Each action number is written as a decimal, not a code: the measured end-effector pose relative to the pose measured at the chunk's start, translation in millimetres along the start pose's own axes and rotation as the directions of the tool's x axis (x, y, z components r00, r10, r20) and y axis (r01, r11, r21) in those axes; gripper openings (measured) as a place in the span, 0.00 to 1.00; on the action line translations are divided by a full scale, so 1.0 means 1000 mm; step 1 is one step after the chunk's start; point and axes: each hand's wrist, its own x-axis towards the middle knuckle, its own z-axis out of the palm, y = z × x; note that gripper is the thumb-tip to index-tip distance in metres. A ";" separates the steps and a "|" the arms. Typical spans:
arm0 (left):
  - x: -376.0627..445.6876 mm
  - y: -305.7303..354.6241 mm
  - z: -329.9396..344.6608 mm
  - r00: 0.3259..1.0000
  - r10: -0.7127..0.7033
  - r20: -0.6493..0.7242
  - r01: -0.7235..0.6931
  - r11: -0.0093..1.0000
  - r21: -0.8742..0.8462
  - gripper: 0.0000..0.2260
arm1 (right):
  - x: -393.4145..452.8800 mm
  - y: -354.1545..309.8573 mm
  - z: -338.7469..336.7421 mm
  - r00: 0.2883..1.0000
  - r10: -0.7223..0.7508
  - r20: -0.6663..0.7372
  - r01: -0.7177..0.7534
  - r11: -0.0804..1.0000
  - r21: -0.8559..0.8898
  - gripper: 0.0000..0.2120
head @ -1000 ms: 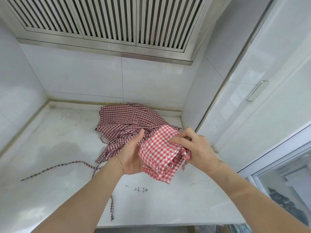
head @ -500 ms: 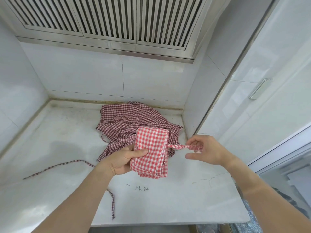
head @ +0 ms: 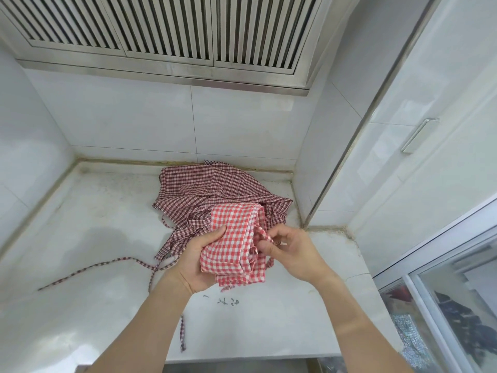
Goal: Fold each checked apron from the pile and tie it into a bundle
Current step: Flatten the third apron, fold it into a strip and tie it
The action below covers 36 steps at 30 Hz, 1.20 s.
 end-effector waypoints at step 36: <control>-0.013 0.038 0.008 0.969 0.106 -0.223 -0.063 0.980 0.190 0.10 | 0.000 -0.015 -0.036 0.935 0.214 0.282 -0.098 0.921 -0.376 0.04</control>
